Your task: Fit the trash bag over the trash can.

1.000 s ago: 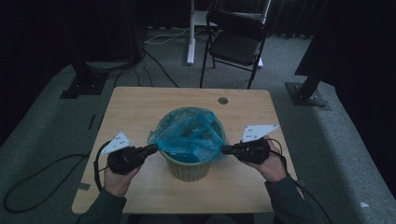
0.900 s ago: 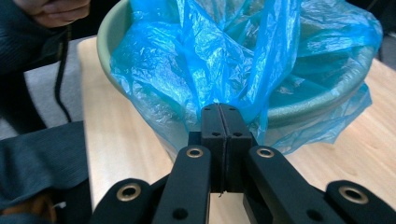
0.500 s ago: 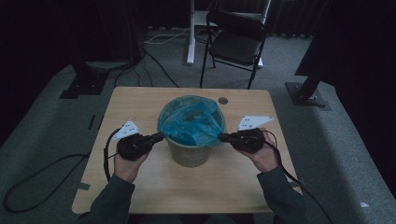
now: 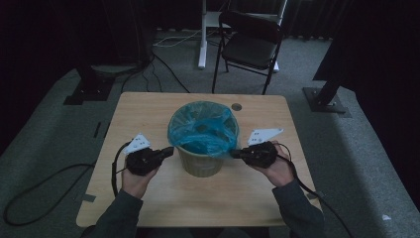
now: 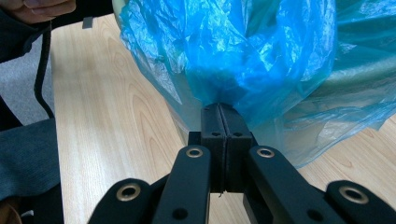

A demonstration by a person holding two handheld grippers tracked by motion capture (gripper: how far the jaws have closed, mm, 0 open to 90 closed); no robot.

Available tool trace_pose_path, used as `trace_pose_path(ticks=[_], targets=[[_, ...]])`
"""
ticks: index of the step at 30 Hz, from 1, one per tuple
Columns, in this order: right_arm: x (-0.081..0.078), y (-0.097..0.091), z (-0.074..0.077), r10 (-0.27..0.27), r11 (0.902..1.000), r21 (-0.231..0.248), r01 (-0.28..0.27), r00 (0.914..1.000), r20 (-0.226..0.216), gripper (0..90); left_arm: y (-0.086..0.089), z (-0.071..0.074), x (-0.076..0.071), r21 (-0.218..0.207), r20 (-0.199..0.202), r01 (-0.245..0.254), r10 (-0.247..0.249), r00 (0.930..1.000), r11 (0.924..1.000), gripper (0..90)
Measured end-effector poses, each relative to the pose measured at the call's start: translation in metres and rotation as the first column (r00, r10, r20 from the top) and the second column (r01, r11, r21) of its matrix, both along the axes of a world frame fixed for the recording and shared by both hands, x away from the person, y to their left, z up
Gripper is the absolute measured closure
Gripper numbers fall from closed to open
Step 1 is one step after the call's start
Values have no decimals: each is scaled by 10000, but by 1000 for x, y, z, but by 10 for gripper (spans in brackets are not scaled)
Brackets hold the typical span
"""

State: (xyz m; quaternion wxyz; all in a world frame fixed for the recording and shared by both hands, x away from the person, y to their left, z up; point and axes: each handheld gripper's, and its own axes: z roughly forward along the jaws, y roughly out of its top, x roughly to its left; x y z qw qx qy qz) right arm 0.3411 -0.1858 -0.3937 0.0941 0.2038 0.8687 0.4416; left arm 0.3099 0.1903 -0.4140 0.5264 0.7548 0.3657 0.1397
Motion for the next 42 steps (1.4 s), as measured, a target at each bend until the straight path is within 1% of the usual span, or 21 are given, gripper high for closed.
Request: trace_pose_path(ticks=[2,3,6,9,11,13,14,15,19,20,21,23,24,25,27,31,35,37,41,42], targets=[[0,-2,1,-39,10000,27,39,10000,30,889,3,6,-3,-40,228,-120,121,9997,9999,894],[0,-3,2,-38,10000,52,38,10000,63,886,5,10,-4,-59,391,-168,170,9991,9998,847],[-2,-5,5,-99,9998,153,97,9999,128,872,11,23,-5,-224,792,-179,197,9967,9996,759],[-3,-7,6,-129,9997,207,125,9997,189,871,10,34,-2,-248,984,-142,166,9950,9996,680],[-3,-7,7,-142,9996,234,138,9997,197,871,7,40,2,-211,974,-86,107,9952,9997,636],[-3,-6,7,-116,9997,225,112,9997,198,872,3,44,7,-231,1077,55,-30,9942,9997,608],[-3,-6,6,-106,9997,210,102,9997,197,872,0,45,9,-167,1096,75,-56,9940,9998,601],[-3,-6,6,-96,9997,209,92,9998,201,871,-3,46,12,-40,1089,104,-99,9940,9999,592],[-3,-5,7,-85,9997,249,80,9998,201,872,-16,45,22,148,954,236,-249,9951,9996,580],[-2,-5,7,-71,9996,280,65,9998,203,872,-19,44,24,217,867,255,-273,9959,9994,582],[-2,-5,7,-80,9996,282,74,9997,210,872,-21,42,26,272,779,280,-301,9965,9992,610],[-3,-5,7,-75,9995,293,69,9998,209,872,-24,40,25,289,723,438,-458,9963,9986,769],[-4,-6,8,-55,9995,315,48,9997,217,872,-25,40,23,285,756,539,-559,9956,9981,835],[-5,-6,8,-36,9993,365,28,9997,225,872,-26,39,20,321,817,555,-580,9950,9979,878],[-7,-7,9,57,9990,453,-67,9997,225,872,-24,37,14,281,907,587,-610,9940,9979,894],[-12,-9,11,219,9975,661,-236,9994,263,872,-17,31,1,206,941,527,-544,9941,9984,896],[-14,-9,11,345,9969,694,-364,9990,287,873,-9,21,-8,39,824,490,-492,9954,9988,896],[-15,-7,10,435,9968,654,-451,9987,264,874,-7,16,-10,-8,723,564,-562,9958,9984,896],[-16,-3,7,595,9968,525,-605,9980,211,885,-8,4,-13,396,541,671,-692,9961,9970,896],[-16,-2,6,579,9971,478,-588,9981,198,889,-8,1,-13,425,464,700,-720,9963,9966,896]])
